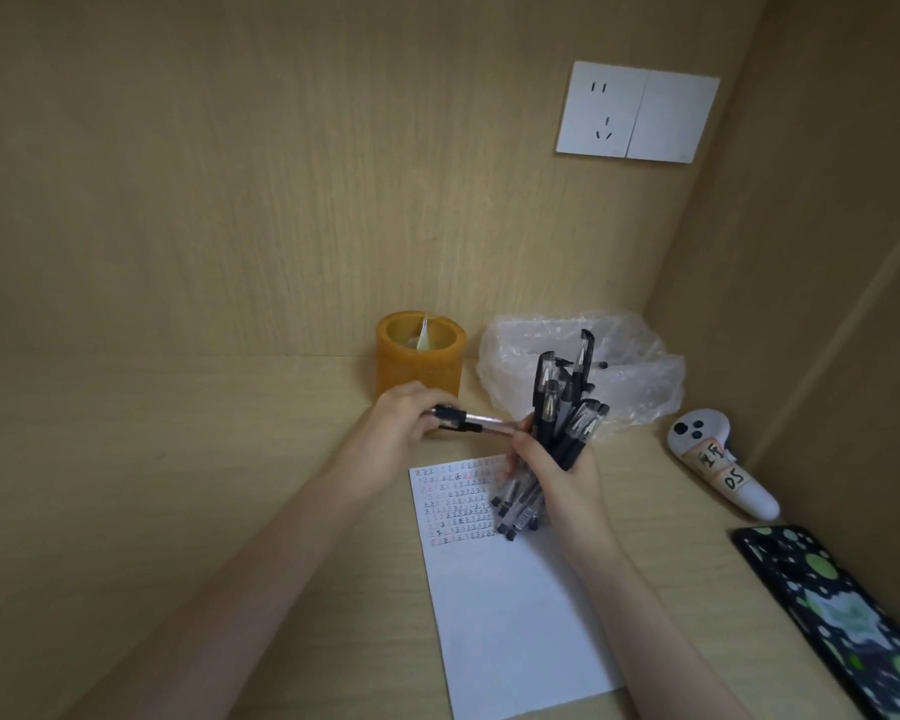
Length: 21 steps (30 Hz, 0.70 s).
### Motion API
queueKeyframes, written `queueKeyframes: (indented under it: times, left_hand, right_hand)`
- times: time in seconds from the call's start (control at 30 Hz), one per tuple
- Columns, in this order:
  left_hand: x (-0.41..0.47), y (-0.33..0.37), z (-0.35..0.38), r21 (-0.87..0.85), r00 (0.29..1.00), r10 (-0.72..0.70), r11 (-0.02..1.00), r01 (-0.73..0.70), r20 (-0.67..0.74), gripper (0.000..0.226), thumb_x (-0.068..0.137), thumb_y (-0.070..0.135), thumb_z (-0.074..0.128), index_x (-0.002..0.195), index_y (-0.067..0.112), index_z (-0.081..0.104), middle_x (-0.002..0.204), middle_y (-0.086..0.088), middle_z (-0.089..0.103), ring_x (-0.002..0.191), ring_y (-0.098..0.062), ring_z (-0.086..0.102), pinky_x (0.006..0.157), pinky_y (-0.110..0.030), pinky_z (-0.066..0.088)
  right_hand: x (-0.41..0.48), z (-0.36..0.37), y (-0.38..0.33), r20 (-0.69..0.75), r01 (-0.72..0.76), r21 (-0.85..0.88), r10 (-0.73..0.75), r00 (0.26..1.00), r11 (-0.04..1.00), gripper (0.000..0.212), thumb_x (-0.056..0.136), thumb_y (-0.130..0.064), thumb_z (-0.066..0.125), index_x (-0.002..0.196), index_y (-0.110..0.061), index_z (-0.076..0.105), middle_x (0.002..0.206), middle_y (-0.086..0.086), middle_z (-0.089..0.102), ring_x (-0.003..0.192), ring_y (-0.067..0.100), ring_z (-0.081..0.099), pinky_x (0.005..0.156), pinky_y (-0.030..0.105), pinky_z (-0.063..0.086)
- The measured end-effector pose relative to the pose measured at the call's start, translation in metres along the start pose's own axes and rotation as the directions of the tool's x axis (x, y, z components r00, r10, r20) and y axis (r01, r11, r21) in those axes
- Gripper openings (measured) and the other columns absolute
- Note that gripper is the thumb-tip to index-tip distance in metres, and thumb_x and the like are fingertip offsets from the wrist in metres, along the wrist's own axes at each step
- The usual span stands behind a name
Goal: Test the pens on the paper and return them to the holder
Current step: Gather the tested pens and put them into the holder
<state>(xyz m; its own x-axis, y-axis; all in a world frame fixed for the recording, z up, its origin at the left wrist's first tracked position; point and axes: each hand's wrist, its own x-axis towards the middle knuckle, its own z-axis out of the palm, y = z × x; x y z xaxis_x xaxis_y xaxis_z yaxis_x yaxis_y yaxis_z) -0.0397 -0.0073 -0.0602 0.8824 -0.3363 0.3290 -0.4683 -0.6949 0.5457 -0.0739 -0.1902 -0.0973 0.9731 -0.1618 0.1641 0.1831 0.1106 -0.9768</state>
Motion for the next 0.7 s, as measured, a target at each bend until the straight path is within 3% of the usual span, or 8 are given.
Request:
queueKeyframes:
  times: [0.07,0.17,0.27,0.33,0.4,0.53,0.63,0.7]
  left_hand:
    - [0.0,0.013,-0.02,0.043,0.999,0.05,0.998,-0.05,-0.006,0.03,0.093,0.009,0.049,0.119,0.02,0.061,0.105,0.001,0.058,0.098,-0.012,0.052,0.081,-0.023,0.041]
    - [0.004,0.03,-0.051,0.199,0.993,0.116,0.973,-0.119,0.029,0.032,0.094,0.003,0.048,0.12,0.015,0.061,0.106,-0.006,0.059,0.098,-0.019,0.055,0.076,-0.025,0.038]
    - [0.005,0.042,-0.074,0.358,0.988,0.114,0.923,-0.143,0.101,0.039,0.089,-0.006,0.048,0.119,0.016,0.062,0.101,-0.008,0.059,0.094,-0.022,0.056,0.075,-0.028,0.04]
    - [0.003,0.053,-0.081,0.375,0.983,0.13,0.911,-0.17,0.129,0.041,0.089,-0.007,0.047,0.119,0.018,0.062,0.101,-0.007,0.06,0.095,-0.021,0.057,0.077,-0.03,0.043]
    - [0.002,0.065,-0.084,0.405,0.979,0.133,0.895,-0.186,0.155,0.04,0.091,-0.005,0.046,0.12,0.018,0.06,0.104,-0.007,0.059,0.097,-0.02,0.057,0.08,-0.032,0.044]
    - [0.001,0.079,-0.084,0.427,0.975,0.164,0.879,-0.212,0.147,0.037,0.09,-0.005,0.045,0.115,0.016,0.063,0.105,-0.005,0.056,0.096,-0.021,0.057,0.082,-0.038,0.045]
    - [-0.002,0.083,-0.083,0.382,0.981,0.146,0.905,-0.186,0.131,0.04,0.09,-0.006,0.047,0.115,0.02,0.064,0.109,-0.005,0.054,0.096,-0.022,0.057,0.084,-0.039,0.046]
    - [-0.002,0.087,-0.083,0.343,0.984,0.147,0.923,-0.174,0.103,0.039,0.09,-0.005,0.048,0.114,0.021,0.065,0.11,-0.002,0.052,0.096,-0.018,0.056,0.083,-0.036,0.047]
  right_hand:
    - [-0.001,0.0,0.0,-0.04,0.002,-0.084,-0.006,0.999,0.996,0.024,0.084,-0.026,0.07,0.101,-0.011,0.064,0.08,0.004,0.07,0.08,0.021,0.068,0.077,0.04,0.055]
    - [-0.005,0.001,-0.006,-0.039,0.043,-0.098,-0.047,0.998,0.994,0.022,0.087,-0.022,0.066,0.106,-0.012,0.061,0.086,-0.005,0.069,0.076,-0.003,0.065,0.066,0.013,0.048]
    - [-0.007,-0.001,-0.006,-0.023,0.083,-0.226,-0.09,0.996,0.971,0.052,0.077,-0.047,0.07,0.119,-0.018,0.056,0.122,0.007,0.054,0.112,0.009,0.056,0.096,0.029,0.045]
    - [-0.012,0.002,-0.009,0.049,0.086,-0.244,-0.077,0.996,0.966,0.062,0.072,-0.058,0.071,0.125,-0.031,0.051,0.129,0.004,0.052,0.121,0.019,0.052,0.103,0.043,0.043]
    - [-0.015,0.007,-0.012,0.144,0.116,-0.187,-0.09,0.985,0.976,0.053,0.079,-0.045,0.072,0.127,-0.036,0.05,0.121,-0.009,0.06,0.118,0.016,0.057,0.094,0.035,0.051]
    - [-0.017,0.011,-0.02,0.182,0.148,-0.119,-0.125,0.975,0.982,0.036,0.077,-0.032,0.066,0.113,-0.025,0.062,0.094,-0.02,0.072,0.09,-0.001,0.066,0.077,0.014,0.051]
    - [-0.017,0.011,-0.022,0.151,0.116,-0.125,-0.096,0.984,0.985,0.031,0.073,-0.037,0.067,0.097,-0.017,0.068,0.069,0.002,0.07,0.062,0.024,0.064,0.054,0.027,0.051]
    - [-0.016,0.011,-0.022,0.164,0.09,-0.128,-0.069,0.984,0.988,0.04,0.075,-0.037,0.067,0.103,-0.008,0.066,0.068,0.007,0.071,0.059,0.039,0.064,0.049,0.033,0.051]
